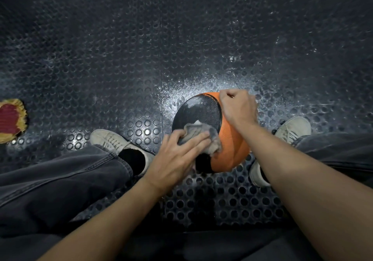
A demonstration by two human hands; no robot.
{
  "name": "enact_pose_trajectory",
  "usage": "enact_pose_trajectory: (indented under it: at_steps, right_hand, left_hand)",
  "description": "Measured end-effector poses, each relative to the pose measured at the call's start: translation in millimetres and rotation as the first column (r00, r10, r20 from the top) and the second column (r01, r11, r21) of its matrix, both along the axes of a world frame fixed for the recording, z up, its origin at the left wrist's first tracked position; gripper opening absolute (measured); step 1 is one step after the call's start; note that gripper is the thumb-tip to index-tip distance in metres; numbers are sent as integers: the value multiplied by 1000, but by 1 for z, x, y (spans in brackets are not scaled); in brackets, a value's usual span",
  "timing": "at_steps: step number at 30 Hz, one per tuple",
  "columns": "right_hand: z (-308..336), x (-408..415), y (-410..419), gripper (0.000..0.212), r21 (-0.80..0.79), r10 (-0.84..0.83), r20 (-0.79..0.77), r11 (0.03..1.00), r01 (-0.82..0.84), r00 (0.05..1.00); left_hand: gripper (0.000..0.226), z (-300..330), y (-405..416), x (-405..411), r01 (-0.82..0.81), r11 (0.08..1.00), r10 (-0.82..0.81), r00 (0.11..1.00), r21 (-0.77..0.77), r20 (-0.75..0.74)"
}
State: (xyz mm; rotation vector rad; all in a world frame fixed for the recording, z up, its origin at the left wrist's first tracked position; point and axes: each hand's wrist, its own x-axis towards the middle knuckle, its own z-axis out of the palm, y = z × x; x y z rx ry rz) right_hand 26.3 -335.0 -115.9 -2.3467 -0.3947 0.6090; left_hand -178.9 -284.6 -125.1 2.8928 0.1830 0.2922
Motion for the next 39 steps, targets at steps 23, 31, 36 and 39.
enact_pose_trajectory:
  at_steps: [23,31,36,39]
  right_hand:
    - [-1,-10,-20,25,70,51,17,996,-52,999]
    - [-10,-11,-33,26,33,-43,17,999,43,999]
    - [-4,-10,-34,23,56,18,-15,998,-17,1000]
    - [7,-17,-23,23,-3,-8,9,1000,8,1000]
  left_hand:
    - [44,23,22,3,383,918,-357,912,105,-202]
    - [40,22,-21,5,267,960,-278,945,-81,-170]
    - [34,38,12,-23,65,881,-162,972,-469,-168]
    - [36,55,27,4,-187,823,233,972,-536,20]
